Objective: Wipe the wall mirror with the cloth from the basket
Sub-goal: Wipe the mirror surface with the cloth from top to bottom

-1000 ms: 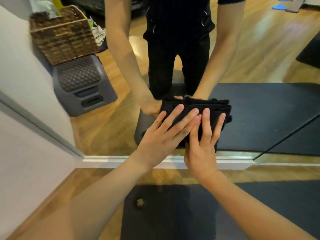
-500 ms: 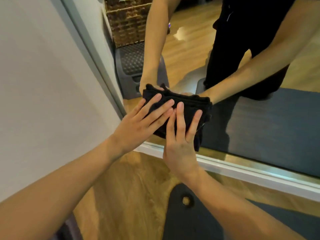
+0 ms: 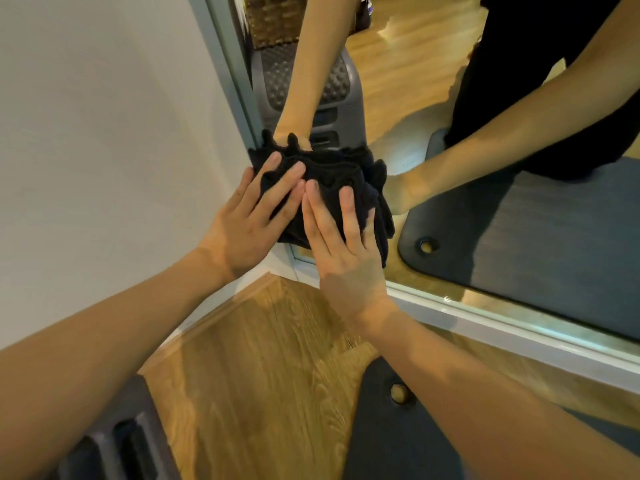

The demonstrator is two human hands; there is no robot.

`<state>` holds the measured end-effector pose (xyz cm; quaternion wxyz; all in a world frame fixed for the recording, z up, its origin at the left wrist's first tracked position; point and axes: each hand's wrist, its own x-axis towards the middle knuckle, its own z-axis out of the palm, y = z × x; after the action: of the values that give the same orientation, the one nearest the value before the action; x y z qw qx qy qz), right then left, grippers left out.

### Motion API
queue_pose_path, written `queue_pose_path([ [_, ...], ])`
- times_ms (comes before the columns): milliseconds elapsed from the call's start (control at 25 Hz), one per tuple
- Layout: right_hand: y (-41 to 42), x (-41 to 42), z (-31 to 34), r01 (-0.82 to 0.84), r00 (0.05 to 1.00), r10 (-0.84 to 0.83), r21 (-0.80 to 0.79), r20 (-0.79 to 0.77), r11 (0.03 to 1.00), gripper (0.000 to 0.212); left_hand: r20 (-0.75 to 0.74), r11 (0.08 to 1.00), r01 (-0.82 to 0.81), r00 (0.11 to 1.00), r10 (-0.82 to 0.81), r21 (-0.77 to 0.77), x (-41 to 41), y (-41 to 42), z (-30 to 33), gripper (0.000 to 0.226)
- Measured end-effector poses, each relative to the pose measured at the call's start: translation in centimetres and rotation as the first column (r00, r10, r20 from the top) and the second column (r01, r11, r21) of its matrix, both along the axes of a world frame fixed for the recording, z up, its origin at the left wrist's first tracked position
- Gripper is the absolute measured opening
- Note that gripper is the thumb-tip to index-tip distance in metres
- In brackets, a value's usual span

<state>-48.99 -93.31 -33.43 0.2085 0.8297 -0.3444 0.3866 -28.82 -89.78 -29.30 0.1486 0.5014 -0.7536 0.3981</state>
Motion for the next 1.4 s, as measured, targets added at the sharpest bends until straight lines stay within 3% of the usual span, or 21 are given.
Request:
queue_pose_path([
  [120,-0.4,-1.4,-3.4,0.022,0.983,-0.032,-0.059,-0.18,0.998,0.058,-0.057,1.0,-0.013,0.998,0.013,0.008,-1.0,0.6,-4.1,0.069],
  [240,0.0,-2.2,-6.3,0.042,0.963,-0.055,-0.055,-0.263,0.998,0.067,-0.127,0.997,-0.042,0.991,0.05,0.064,-2.2,1.2,-7.8,0.079],
  [400,0.6,-3.3,-9.4,0.026,0.923,0.004,0.075,-0.384,0.997,0.095,-0.174,0.97,-0.073,0.978,0.116,0.233,-3.1,2.1,-11.7,0.097],
  [560,0.9,-4.8,-10.3,0.053,0.891,0.022,0.153,-0.453,0.987,0.103,-0.208,0.931,-0.115,0.958,0.196,0.346,-4.9,2.8,-13.6,0.091],
  [640,0.8,-6.0,-10.0,0.036,0.886,0.056,0.189,-0.459,0.981,0.099,-0.24,0.896,-0.089,0.948,0.21,0.435,-6.5,3.2,-13.4,0.084],
  [760,0.3,-10.0,-9.8,-0.033,0.91,0.121,0.223,-0.397,0.974,0.07,-0.294,0.854,0.004,0.94,0.175,0.52,-10.9,3.6,-13.6,0.059],
  [920,0.0,-19.4,-9.8,0.031,0.881,0.05,0.164,-0.471,0.986,0.058,-0.422,0.866,0.114,0.899,0.119,0.487,-19.9,2.8,-14.4,0.059],
  [1120,-0.6,-25.0,-4.1,-0.001,0.879,0.072,0.15,-0.472,0.989,0.063,-0.656,0.899,0.173,0.74,0.151,0.403,-27.4,1.1,-10.4,0.081],
  [1240,-0.7,-25.4,-0.9,-0.033,0.891,0.1,0.156,-0.443,0.987,0.062,-0.744,0.926,0.228,0.663,0.079,0.301,-28.0,0.7,-5.8,0.056],
  [1320,-0.7,-25.4,1.8,-0.044,0.919,0.101,0.155,-0.38,0.987,0.051,-0.799,0.939,0.283,0.601,-0.013,0.198,-28.0,0.3,-2.5,0.053],
  [1400,-0.7,-25.0,5.3,-0.053,0.957,0.099,0.171,-0.273,0.984,0.055,-0.911,0.938,0.334,0.41,-0.052,0.097,-28.6,-0.3,2.2,0.054],
])
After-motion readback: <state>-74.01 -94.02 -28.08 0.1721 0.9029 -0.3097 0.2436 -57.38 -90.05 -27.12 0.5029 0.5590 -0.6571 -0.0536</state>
